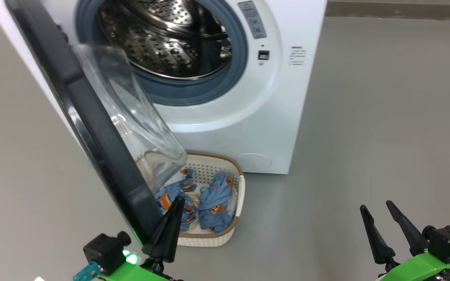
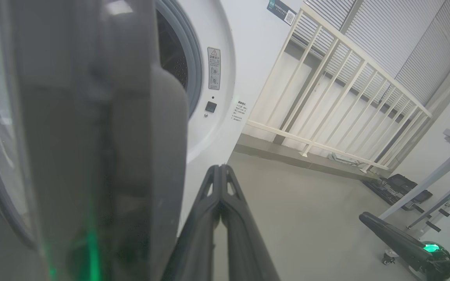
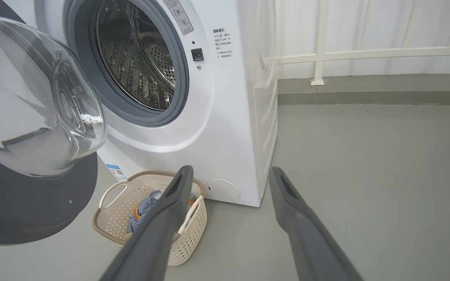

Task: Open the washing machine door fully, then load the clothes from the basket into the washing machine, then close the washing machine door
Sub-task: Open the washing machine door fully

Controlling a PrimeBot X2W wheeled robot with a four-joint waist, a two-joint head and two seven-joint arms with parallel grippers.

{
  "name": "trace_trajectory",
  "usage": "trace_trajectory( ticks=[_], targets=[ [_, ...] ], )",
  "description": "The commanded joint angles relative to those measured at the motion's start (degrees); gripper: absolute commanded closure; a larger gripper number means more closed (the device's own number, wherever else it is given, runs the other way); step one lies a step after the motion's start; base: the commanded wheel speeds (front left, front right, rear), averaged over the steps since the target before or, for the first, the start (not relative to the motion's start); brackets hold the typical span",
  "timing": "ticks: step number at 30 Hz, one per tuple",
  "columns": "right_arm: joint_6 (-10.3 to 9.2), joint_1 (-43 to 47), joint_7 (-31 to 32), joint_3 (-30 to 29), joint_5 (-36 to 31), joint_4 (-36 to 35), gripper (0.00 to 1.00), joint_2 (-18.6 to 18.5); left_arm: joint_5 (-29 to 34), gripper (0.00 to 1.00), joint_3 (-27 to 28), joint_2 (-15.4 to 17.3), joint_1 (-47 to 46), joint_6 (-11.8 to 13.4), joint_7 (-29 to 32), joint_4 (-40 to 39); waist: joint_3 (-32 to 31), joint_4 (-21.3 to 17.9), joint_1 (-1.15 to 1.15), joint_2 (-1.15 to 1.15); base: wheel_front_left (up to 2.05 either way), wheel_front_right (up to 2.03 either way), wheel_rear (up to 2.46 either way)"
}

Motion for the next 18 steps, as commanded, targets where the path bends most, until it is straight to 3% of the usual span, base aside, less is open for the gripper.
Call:
trace_trajectory(
  ticks=[1,18],
  targets=[
    [0.09,-0.6,-0.7,1.4,-0.6,-1.6,0.00,-0.9,0.2,1.00,3.6,1.5,-0.9,0.5,-0.8,-1.3,0.1,1.4,0.00,0.00,0.00,0.00,0.00],
    [0.09,-1.1,-0.7,2.3,-0.7,-1.9,0.00,-0.8,0.2,1.00,3.6,2.1,2.6,3.8,-0.6,-4.7,0.2,11.4,0.00,0.00,0.00,0.00,0.00]
  ],
)
